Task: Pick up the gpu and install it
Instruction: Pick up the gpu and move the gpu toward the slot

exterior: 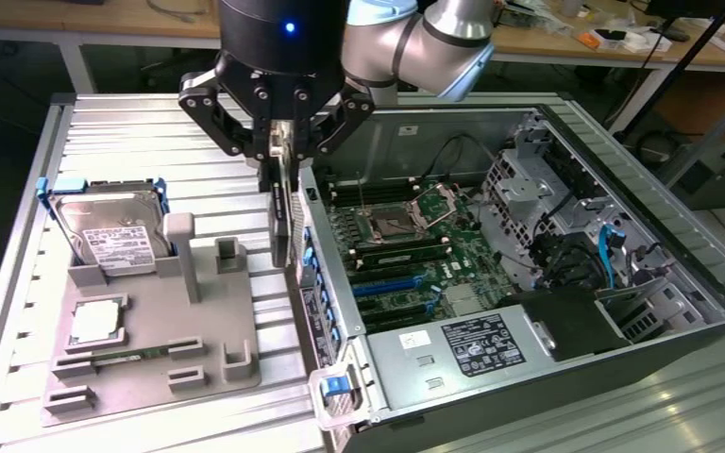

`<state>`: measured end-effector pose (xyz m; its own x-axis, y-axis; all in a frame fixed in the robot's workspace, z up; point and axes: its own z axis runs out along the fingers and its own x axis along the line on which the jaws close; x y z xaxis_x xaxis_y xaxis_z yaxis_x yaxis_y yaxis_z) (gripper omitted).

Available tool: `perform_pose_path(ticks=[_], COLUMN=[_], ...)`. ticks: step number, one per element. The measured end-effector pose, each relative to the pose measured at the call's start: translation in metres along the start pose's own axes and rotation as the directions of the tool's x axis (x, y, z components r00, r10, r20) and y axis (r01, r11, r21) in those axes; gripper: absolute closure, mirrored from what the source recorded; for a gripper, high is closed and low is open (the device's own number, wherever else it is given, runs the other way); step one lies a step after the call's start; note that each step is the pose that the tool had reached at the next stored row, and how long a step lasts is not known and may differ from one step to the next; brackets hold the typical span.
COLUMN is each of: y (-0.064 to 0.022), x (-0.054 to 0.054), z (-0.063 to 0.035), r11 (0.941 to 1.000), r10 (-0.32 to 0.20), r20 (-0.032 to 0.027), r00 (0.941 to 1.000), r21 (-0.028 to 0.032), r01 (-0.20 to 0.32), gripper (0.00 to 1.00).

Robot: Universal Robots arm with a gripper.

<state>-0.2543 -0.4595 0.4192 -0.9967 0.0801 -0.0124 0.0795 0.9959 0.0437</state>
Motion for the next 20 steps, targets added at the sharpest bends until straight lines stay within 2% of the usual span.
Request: perform_pose_path(ticks=[20], y=[0.0009], x=[-0.012], z=[0.0002], r11=[1.0000], r10=[0.000], r20=[0.0000], r00=[1.0000], r21=[0.0000], r01=[0.000], gripper=[0.73])
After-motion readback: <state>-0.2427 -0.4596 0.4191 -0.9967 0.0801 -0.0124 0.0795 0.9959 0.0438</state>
